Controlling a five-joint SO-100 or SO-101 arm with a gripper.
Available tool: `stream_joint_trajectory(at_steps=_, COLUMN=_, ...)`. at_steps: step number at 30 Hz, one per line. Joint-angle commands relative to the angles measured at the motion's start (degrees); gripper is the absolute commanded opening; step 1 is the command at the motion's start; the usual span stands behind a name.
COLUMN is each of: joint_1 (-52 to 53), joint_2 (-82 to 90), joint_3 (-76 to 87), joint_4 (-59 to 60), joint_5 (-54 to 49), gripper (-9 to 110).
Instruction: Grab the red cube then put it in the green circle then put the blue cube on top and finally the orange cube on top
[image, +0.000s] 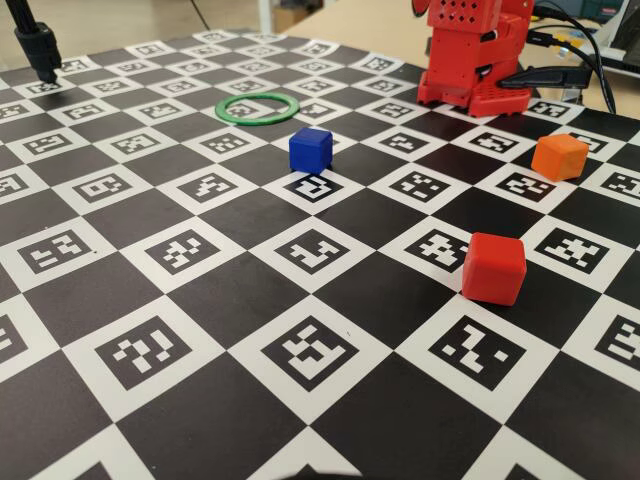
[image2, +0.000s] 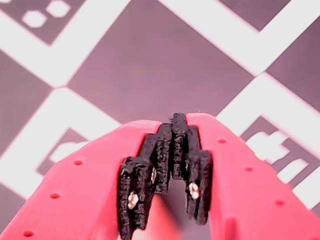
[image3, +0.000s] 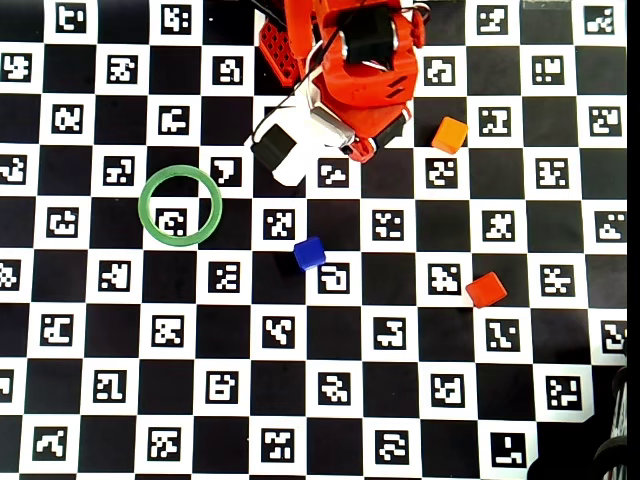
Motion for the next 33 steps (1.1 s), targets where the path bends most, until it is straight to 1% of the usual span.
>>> stream_joint_trajectory(at_steps=1, joint_1=-1.7, joint_2=-4.0, joint_3=-12.3, joint_4=3.1, joint_5=6.4, gripper=-2)
stream_joint_trajectory(at_steps=4, joint_1=-2.7, joint_2=-7.7, joint_3=-18.8, joint_4=6.0, joint_5=11.7, gripper=0)
stream_joint_trajectory(at_steps=7, joint_1=-4.0, joint_2=-10.0, joint_3=-23.8, joint_4=7.9, joint_5=18.0, gripper=6)
stream_joint_trajectory(at_steps=11, joint_1=-7.4, joint_2=-12.9, joint_3=-28.9, joint_4=8.5, joint_5=27.1, gripper=17)
stream_joint_trajectory(at_steps=15, joint_1=-12.0, joint_2=-17.7, joint_3=-34.1, joint_4=9.8, joint_5=39.3, gripper=29)
stream_joint_trajectory(at_steps=17, joint_1=-13.8, joint_2=-19.2, joint_3=-35.1, joint_4=9.8, joint_5=43.5, gripper=35)
stream_joint_trajectory(at_steps=20, joint_1=-14.0, joint_2=-21.9, joint_3=-37.2, joint_4=9.8, joint_5=49.5, gripper=41)
stream_joint_trajectory(at_steps=25, joint_1=-14.0, joint_2=-25.4, joint_3=-41.1, joint_4=9.8, joint_5=54.6, gripper=43)
stream_joint_trajectory(at_steps=33, joint_1=-19.8, joint_2=-33.9, joint_3=-46.1, joint_4=9.8, joint_5=58.7, gripper=45)
